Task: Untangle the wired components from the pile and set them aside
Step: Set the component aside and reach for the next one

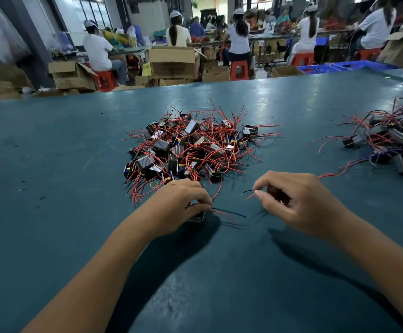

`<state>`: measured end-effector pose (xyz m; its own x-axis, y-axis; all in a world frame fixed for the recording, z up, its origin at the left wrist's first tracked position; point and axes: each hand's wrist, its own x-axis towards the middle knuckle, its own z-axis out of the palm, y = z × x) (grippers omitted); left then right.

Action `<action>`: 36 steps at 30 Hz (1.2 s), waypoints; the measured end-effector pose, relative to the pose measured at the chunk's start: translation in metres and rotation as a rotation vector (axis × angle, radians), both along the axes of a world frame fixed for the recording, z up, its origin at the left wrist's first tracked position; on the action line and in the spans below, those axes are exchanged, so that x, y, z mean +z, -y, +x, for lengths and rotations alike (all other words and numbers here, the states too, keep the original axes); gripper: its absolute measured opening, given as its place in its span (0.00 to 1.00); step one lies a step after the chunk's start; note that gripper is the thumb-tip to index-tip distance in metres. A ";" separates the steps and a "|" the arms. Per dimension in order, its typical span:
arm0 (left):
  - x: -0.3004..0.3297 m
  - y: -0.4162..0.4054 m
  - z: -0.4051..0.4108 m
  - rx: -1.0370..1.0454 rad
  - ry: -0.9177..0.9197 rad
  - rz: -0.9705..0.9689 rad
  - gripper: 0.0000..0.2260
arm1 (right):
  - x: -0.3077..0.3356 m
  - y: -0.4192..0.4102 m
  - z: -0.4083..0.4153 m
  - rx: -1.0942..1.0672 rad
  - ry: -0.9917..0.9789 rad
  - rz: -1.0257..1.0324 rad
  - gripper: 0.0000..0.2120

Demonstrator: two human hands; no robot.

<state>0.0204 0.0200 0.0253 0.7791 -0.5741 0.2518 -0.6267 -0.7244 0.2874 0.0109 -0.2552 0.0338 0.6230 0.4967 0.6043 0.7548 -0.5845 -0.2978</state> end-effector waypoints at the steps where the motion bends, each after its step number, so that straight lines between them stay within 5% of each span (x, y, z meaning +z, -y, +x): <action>1: -0.001 0.001 0.000 0.009 -0.005 0.020 0.06 | -0.001 0.000 0.000 -0.004 -0.005 -0.001 0.04; 6: -0.002 0.005 -0.003 0.060 -0.024 0.056 0.01 | -0.003 0.003 0.004 -0.027 -0.008 0.010 0.04; 17: 0.000 0.017 -0.013 0.015 -0.058 0.065 0.11 | -0.003 0.017 0.019 -0.178 -0.070 0.337 0.06; 24: 0.000 0.019 -0.015 0.028 -0.080 0.071 0.12 | -0.003 0.010 0.011 0.038 -0.079 -0.040 0.05; 36: -0.004 0.025 -0.019 -0.019 0.002 -0.002 0.08 | -0.012 0.007 0.018 0.086 -0.076 -0.168 0.01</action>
<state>0.0019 -0.0047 0.0214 0.7675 -0.5883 0.2548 -0.6410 -0.7117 0.2874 0.0285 -0.2619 0.0218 0.6145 0.6402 0.4610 0.7832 -0.5649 -0.2596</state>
